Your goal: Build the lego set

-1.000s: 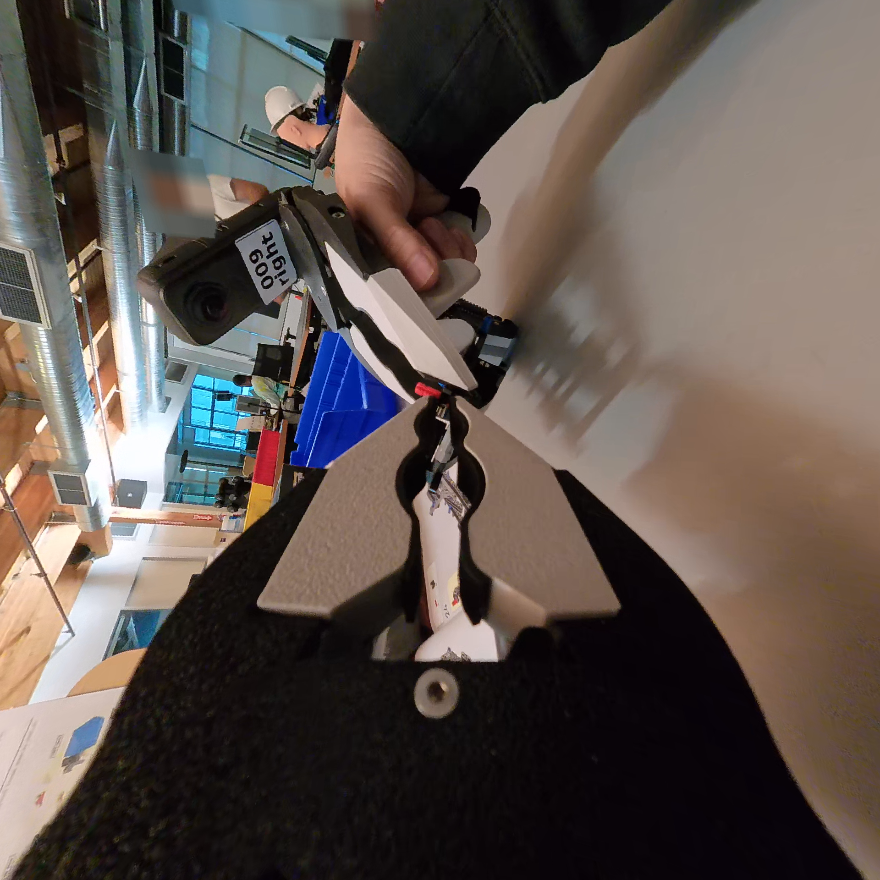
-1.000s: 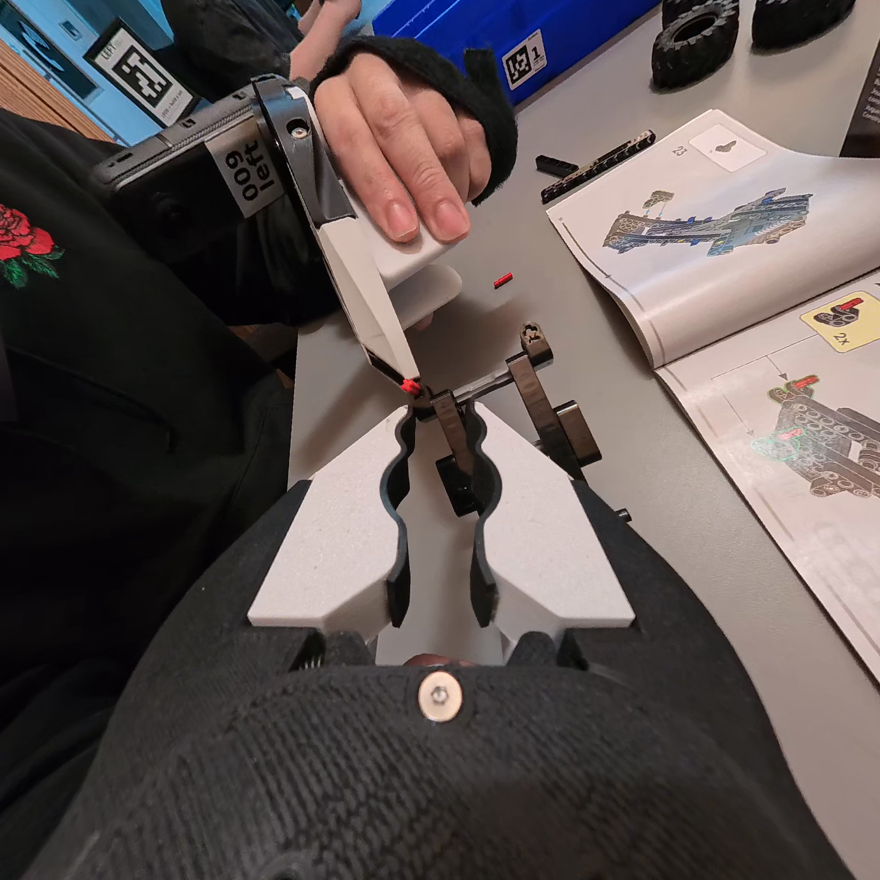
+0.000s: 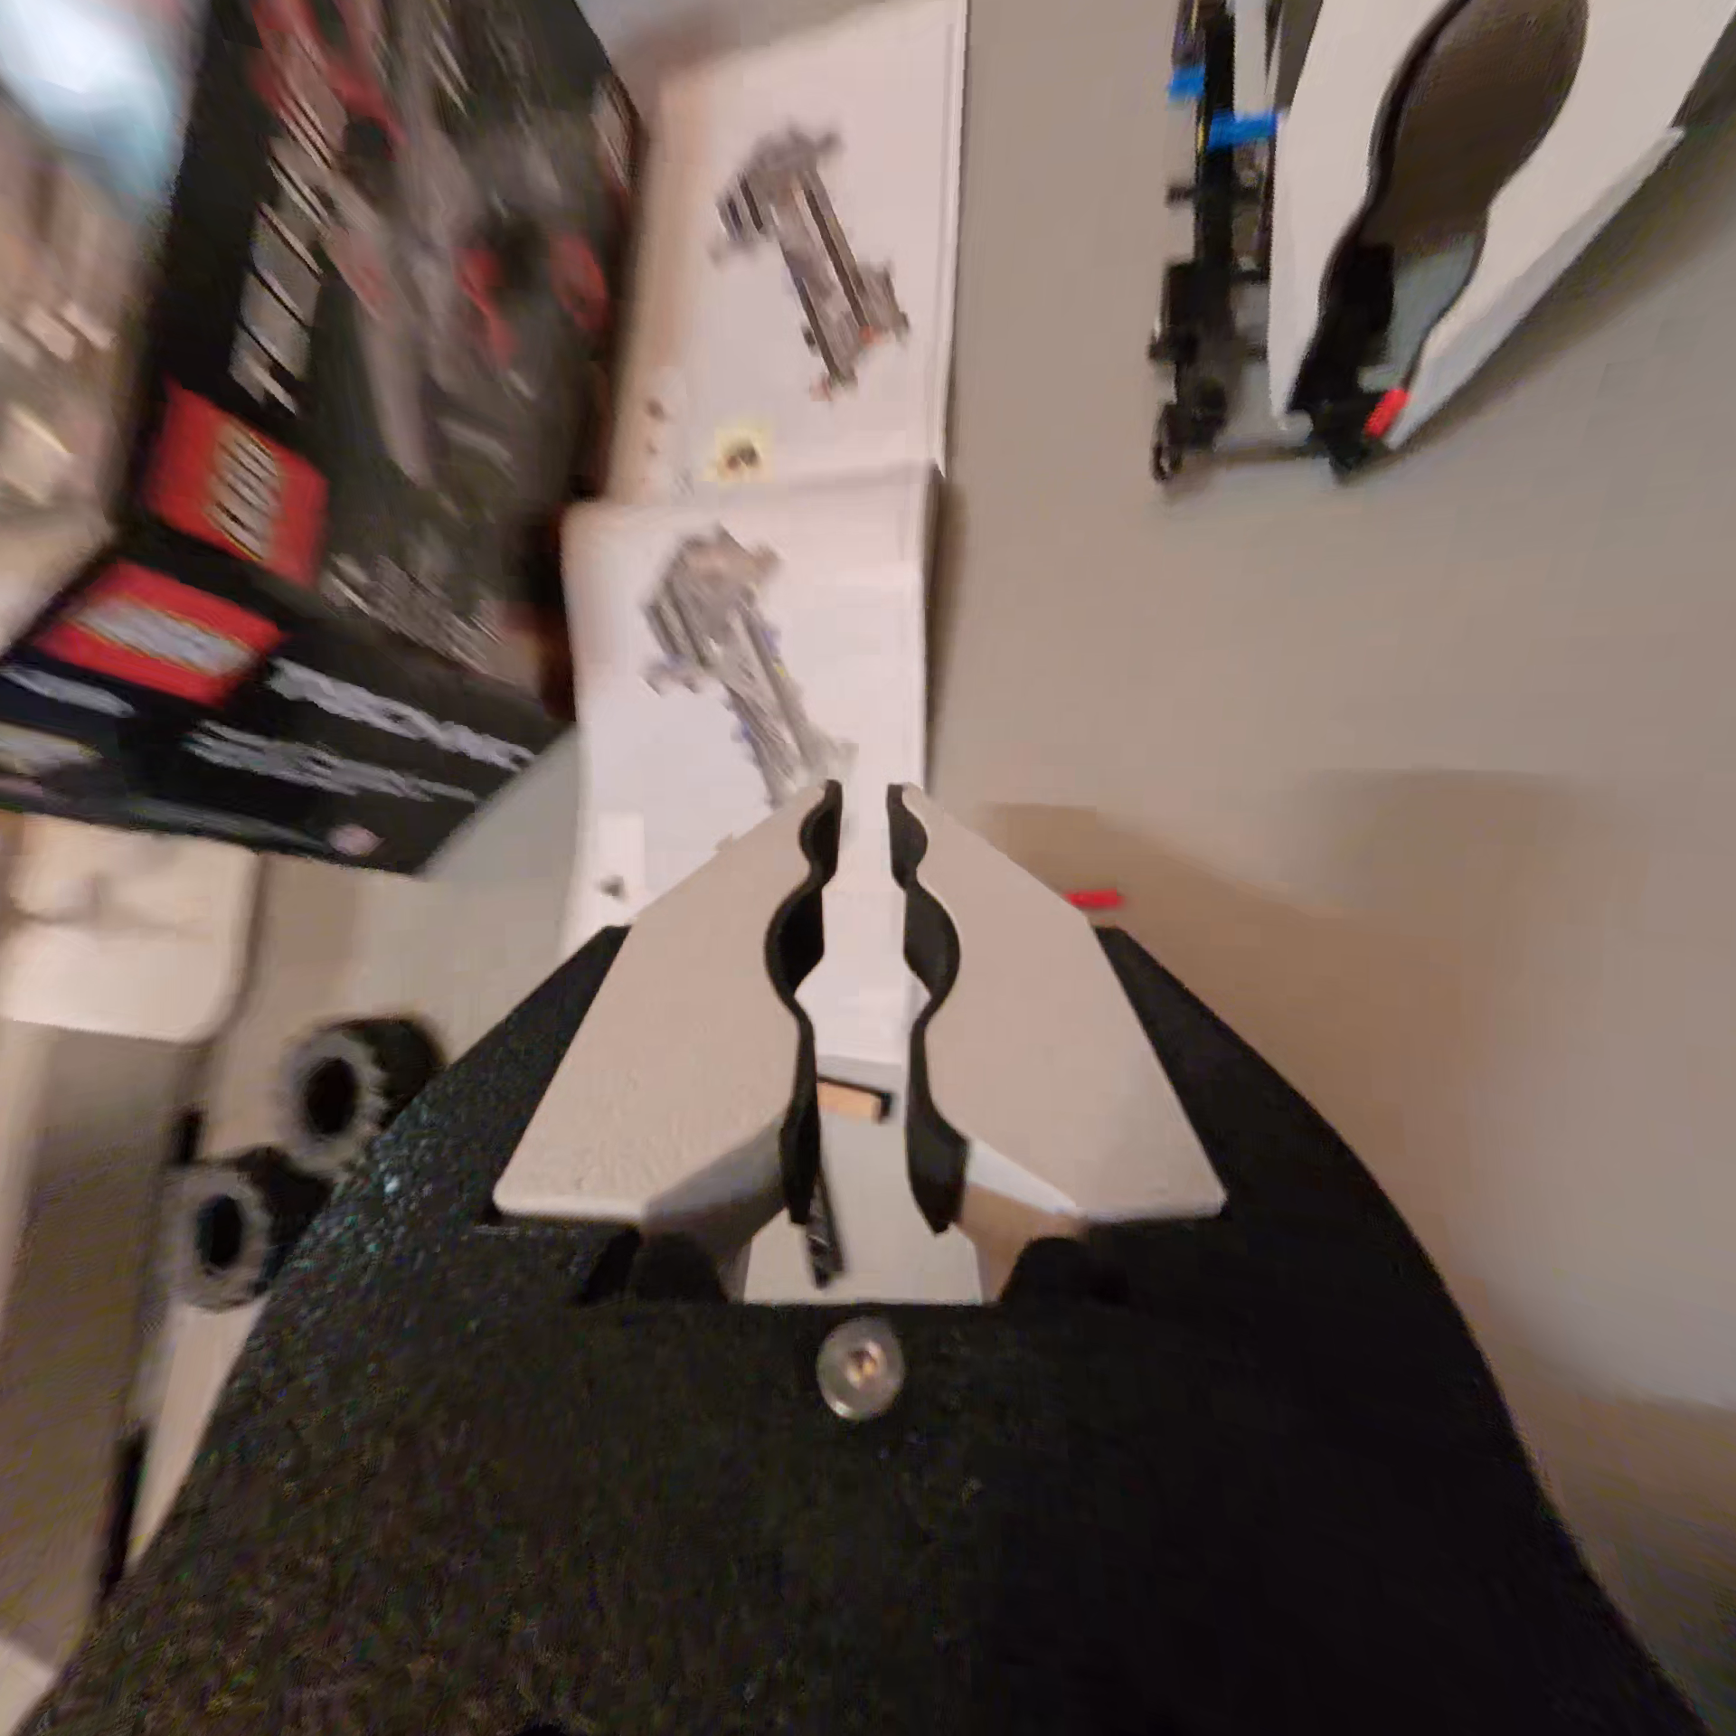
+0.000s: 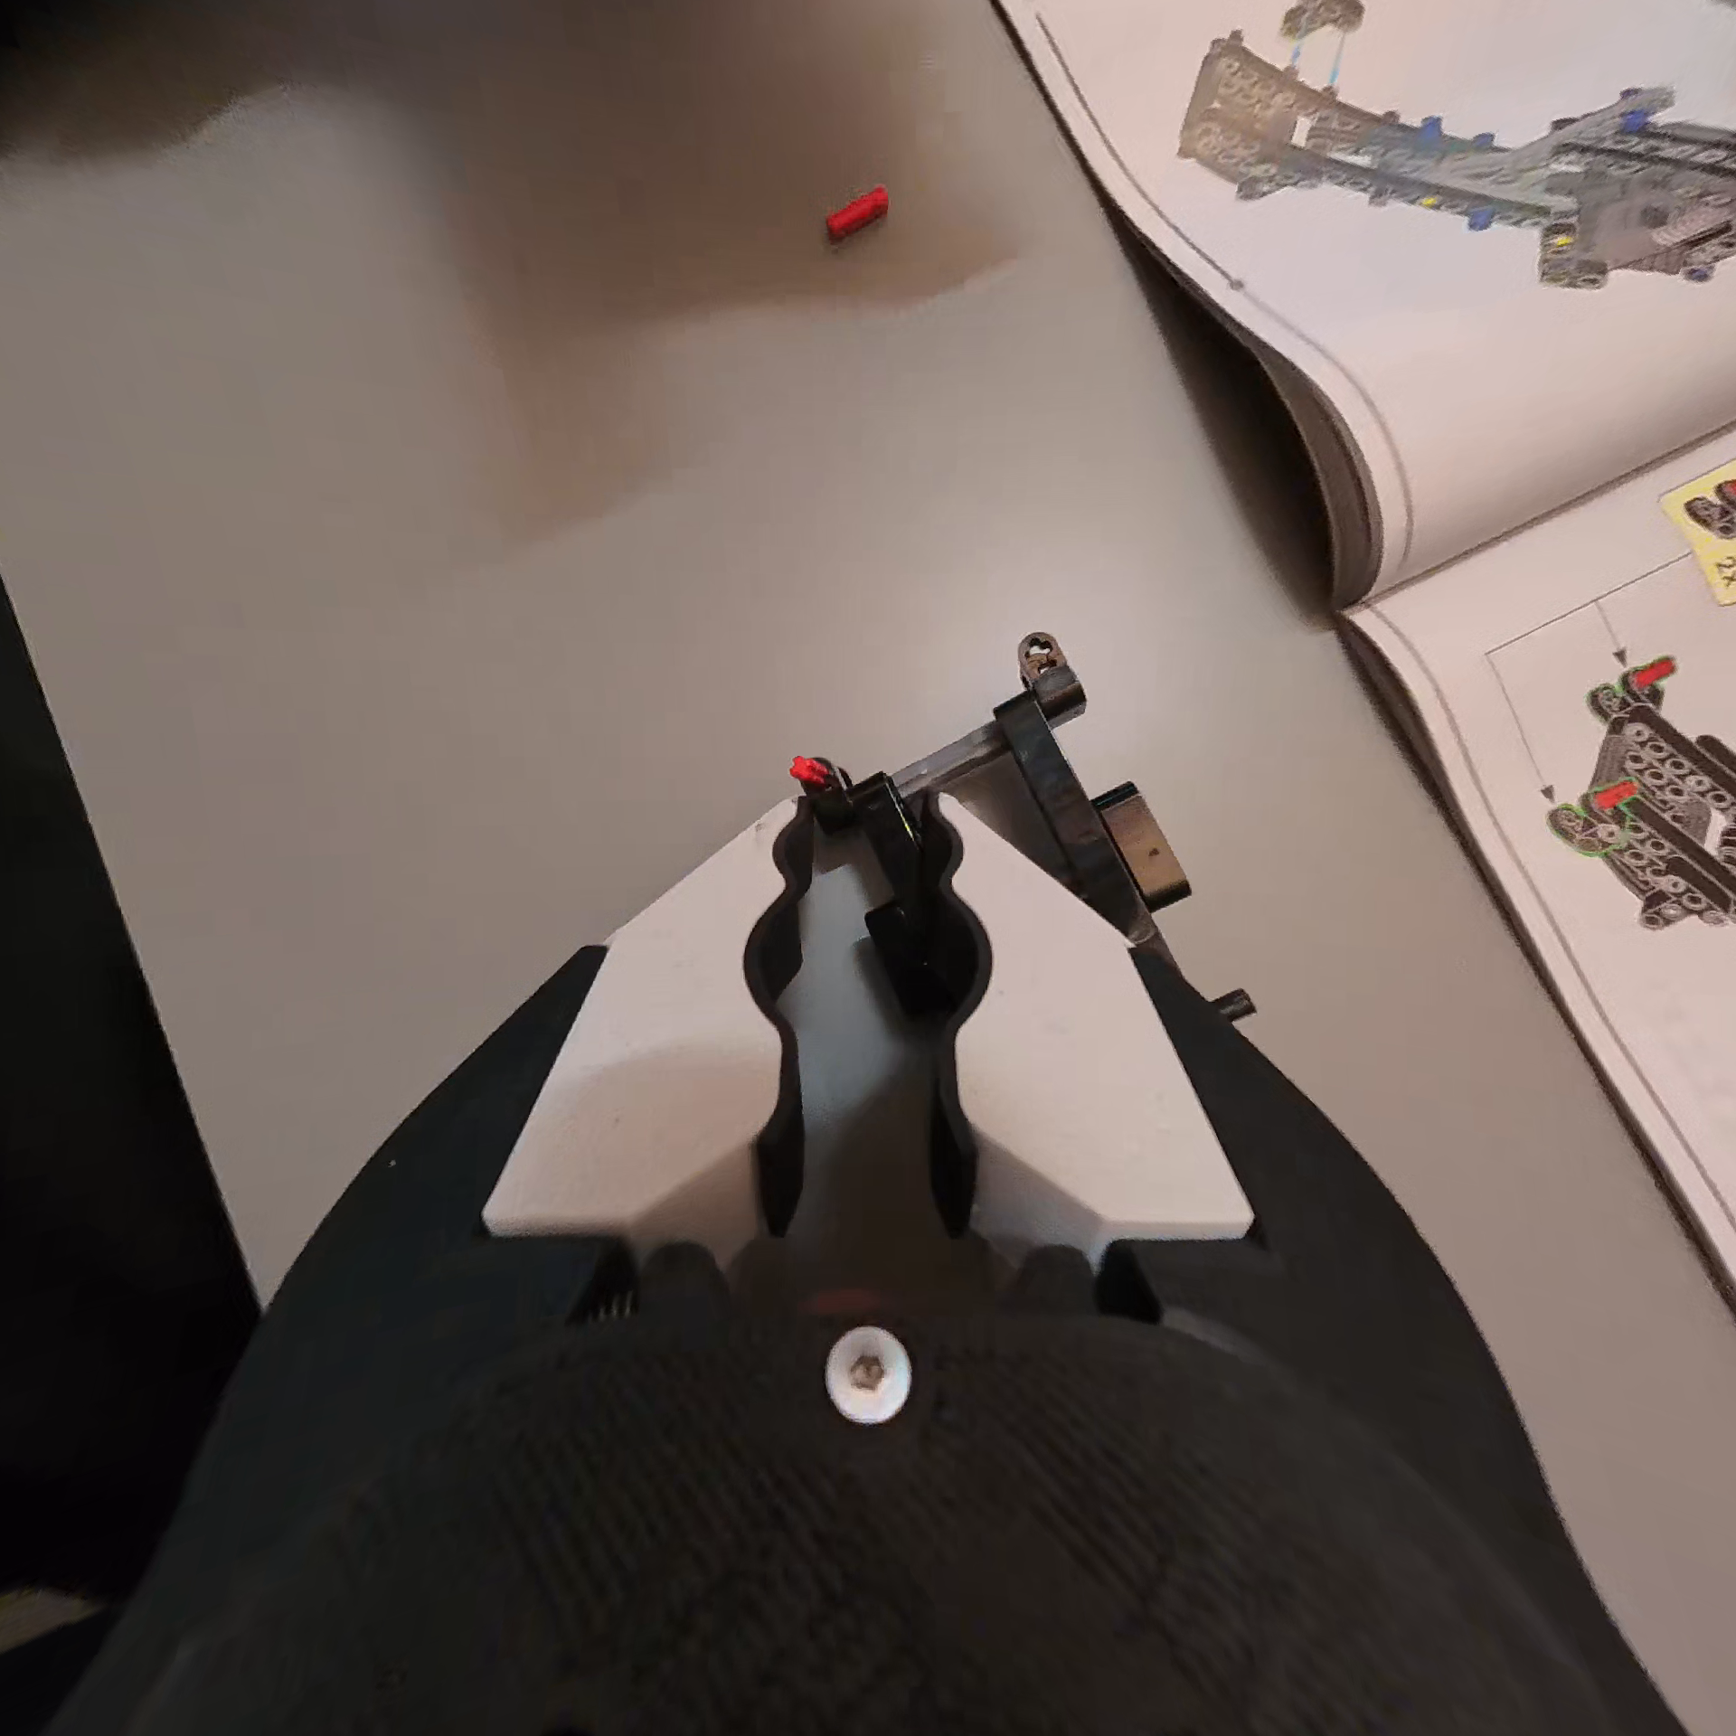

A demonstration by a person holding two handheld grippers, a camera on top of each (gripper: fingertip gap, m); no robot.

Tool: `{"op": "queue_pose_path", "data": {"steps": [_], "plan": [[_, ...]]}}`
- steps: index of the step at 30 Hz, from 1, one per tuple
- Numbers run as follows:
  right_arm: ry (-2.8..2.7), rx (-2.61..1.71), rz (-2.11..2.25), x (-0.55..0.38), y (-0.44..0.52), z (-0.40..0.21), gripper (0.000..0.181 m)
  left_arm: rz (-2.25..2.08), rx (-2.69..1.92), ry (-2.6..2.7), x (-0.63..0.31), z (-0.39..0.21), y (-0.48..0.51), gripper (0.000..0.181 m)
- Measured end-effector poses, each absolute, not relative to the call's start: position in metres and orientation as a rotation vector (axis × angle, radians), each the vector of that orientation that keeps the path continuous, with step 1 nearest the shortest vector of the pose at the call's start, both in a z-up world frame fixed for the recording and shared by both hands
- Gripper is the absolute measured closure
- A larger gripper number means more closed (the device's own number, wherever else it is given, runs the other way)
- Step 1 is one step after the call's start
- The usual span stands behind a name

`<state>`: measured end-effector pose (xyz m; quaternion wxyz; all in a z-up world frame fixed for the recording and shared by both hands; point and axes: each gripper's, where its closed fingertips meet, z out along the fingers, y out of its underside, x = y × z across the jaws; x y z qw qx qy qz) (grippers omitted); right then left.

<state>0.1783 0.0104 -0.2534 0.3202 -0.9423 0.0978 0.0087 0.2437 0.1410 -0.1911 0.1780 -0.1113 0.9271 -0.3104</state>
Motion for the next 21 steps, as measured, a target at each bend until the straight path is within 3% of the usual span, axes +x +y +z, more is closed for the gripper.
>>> {"op": "queue_pose_path", "data": {"steps": [1, 9, 14, 21], "plan": [[0.250, -2.479, 0.016, 0.178, 0.010, -0.253, 0.160, -0.865, -0.370, 2.667, 0.236, -0.202, 0.143, 0.171], [0.184, -2.469, -0.014, 0.170, 0.006, -0.245, 0.129, -0.929, -0.311, 2.723, 0.200, -0.249, 0.143, 0.161], [0.186, -2.350, -0.062, 0.161, -0.006, -0.212, 0.135, -0.973, -0.204, 2.762, 0.204, -0.257, 0.141, 0.154], [0.298, -2.306, -0.188, 0.169, -0.031, -0.209, 0.142, -1.113, -0.225, 2.804, 0.200, -0.265, 0.124, 0.181]]}}
